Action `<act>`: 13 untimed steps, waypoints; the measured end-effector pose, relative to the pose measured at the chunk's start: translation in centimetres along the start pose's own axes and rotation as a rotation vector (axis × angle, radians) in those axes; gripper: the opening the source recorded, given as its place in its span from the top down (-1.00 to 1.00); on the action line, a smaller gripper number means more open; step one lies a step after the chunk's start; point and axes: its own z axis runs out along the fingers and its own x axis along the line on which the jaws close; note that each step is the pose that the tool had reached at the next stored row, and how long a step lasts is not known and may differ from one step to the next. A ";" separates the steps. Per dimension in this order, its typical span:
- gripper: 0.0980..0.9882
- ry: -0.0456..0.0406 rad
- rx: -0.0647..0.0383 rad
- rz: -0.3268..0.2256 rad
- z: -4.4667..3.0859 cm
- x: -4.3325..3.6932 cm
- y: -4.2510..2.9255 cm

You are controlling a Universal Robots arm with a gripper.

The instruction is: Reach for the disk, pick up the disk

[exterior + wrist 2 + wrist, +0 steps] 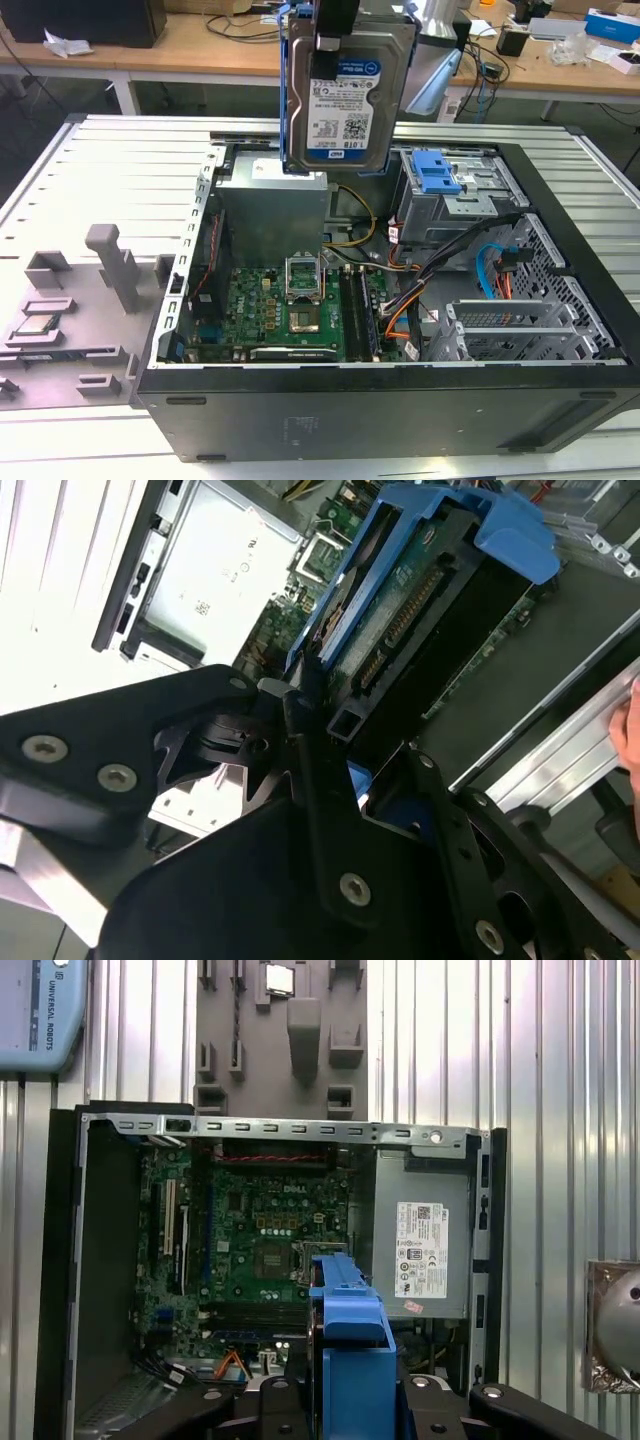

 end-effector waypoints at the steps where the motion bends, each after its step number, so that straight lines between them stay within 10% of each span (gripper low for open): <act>1: 0.39 0.0000 0.000 0.000 0.00 0.13 0.00; 13: 0.39 -0.0001 0.000 0.000 0.01 2.19 0.04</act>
